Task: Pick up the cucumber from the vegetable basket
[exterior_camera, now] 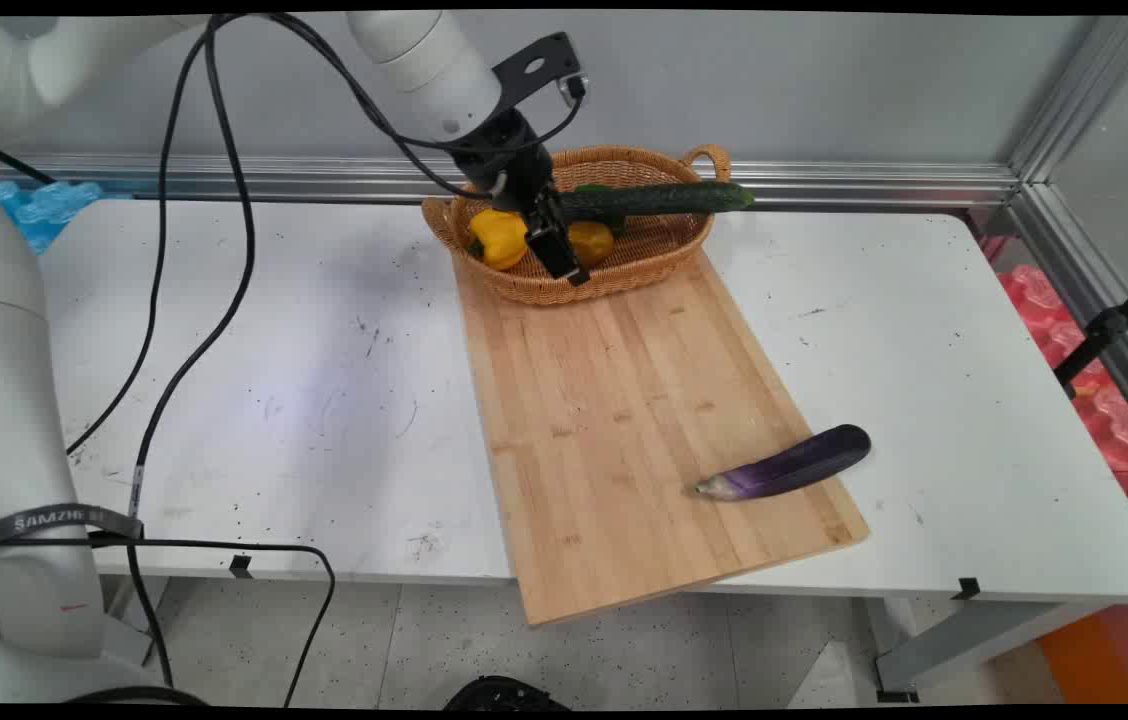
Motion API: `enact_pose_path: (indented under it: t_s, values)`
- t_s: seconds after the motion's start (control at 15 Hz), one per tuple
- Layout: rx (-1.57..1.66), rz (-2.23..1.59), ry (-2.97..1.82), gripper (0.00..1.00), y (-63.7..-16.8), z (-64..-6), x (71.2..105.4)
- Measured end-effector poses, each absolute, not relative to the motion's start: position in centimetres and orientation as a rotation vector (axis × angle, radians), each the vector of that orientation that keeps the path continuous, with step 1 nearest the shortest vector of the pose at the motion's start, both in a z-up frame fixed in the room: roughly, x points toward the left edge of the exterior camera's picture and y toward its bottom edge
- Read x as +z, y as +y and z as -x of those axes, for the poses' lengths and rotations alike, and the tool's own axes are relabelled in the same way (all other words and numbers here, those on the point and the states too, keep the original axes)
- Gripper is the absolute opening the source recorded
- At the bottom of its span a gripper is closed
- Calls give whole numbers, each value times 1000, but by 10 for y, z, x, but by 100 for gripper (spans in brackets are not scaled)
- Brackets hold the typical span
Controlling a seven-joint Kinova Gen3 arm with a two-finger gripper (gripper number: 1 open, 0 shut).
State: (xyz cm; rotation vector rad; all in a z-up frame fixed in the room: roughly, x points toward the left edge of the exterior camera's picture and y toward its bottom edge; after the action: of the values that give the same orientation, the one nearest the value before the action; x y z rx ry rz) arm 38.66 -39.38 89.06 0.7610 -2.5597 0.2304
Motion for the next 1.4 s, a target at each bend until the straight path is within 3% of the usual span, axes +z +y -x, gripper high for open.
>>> enact_pose_path:
  t_s: [0.87,1.4]
  values:
    - [382,-734,-2507,100,-484,-362,898]
    - [420,-656,-2499,100,-530,-354,882]
